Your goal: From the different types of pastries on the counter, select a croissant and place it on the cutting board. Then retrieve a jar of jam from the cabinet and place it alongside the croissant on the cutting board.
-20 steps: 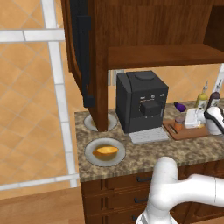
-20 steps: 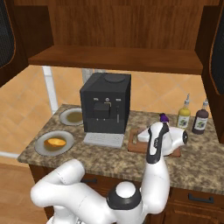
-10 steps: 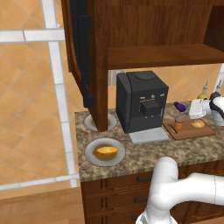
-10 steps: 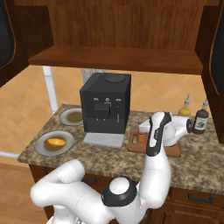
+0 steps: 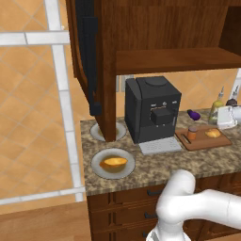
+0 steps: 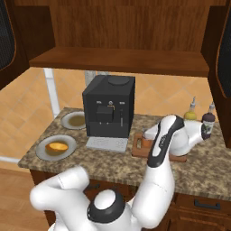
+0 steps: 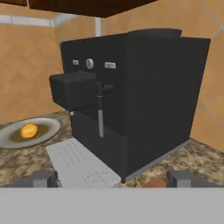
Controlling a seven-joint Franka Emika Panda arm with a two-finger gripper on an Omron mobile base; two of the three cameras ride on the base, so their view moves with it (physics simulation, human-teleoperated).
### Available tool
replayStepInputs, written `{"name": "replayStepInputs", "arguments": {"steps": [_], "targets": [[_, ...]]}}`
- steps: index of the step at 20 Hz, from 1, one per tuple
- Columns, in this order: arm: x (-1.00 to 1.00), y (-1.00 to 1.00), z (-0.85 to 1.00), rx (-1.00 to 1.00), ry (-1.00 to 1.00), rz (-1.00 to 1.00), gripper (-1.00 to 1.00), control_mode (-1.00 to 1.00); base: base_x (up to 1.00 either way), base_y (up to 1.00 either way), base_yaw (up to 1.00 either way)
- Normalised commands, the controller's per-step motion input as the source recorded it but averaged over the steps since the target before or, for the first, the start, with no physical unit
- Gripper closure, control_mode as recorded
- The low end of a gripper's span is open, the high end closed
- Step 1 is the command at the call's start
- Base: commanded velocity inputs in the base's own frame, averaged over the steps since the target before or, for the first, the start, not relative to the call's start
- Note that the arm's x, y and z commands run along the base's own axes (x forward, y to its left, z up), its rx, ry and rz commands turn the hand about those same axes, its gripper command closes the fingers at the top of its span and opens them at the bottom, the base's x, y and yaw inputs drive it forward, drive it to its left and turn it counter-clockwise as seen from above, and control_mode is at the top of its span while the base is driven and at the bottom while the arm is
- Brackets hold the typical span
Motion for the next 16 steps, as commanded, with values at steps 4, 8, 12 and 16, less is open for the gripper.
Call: {"name": "replayStepInputs", "arguments": {"steps": [4, 8, 12, 16], "targets": [[-0.71, 0.21, 0.26, 0.0, 0.0, -0.02, -1.0, -1.0, 0.0, 0.0, 0.0], [-0.42, 0.73, 0.05, -0.04, 0.05, -0.04, -1.0, -1.0, 0.0, 0.0, 0.0], [-0.15, 0.91, 0.03, -0.08, 0.06, -0.07, -1.0, -1.0, 0.0, 0.0, 0.0], [-0.16, 0.29, 0.07, -0.02, 0.0, -0.07, -1.0, -1.0, 0.0, 0.0, 0.0]]}}
